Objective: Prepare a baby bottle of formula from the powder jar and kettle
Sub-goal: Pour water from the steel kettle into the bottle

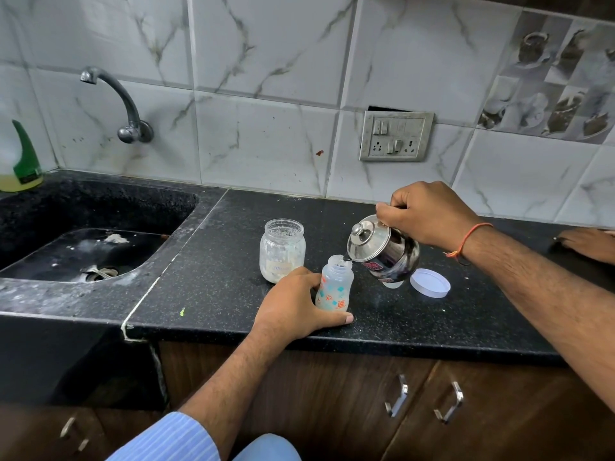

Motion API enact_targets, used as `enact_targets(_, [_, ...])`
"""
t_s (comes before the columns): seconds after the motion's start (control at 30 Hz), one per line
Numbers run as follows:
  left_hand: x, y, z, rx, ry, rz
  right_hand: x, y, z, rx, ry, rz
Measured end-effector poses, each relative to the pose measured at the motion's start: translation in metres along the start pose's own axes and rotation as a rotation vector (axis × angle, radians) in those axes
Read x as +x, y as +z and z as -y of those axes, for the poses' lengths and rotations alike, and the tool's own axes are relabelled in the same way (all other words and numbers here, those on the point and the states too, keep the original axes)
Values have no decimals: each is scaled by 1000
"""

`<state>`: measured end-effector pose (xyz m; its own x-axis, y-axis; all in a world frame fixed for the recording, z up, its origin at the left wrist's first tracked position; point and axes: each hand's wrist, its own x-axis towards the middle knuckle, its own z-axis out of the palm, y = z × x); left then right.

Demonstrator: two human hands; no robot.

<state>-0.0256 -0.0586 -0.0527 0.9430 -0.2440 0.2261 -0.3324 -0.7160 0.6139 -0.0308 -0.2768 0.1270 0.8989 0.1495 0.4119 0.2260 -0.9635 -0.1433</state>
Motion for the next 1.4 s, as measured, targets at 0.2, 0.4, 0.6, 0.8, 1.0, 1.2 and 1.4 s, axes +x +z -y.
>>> enact_targets(0.2, [0,0,0,-11,-2,0,1,1,0,-6,-13,-12])
enact_targets(0.4, [0,0,-1,-18,-9,-4,0,0,1,0,-13,-11])
enact_targets(0.6, [-1,0,0,-18,-6,-2,0,-1,2,3,-10,0])
enact_targets(0.8, [-1,-1,-1,-14,-7,3,0,-1,2,0,-14,-3])
enact_targets(1.0, [0,0,0,-15,-9,1,0,-1,3,-10,-17,-12])
enact_targets(1.2, [1,0,0,1,-5,2,0,0,3,-18,-22,-17])
enact_targets(1.4, [1,1,2,-15,8,-1,1,0,2,-45,-24,-37])
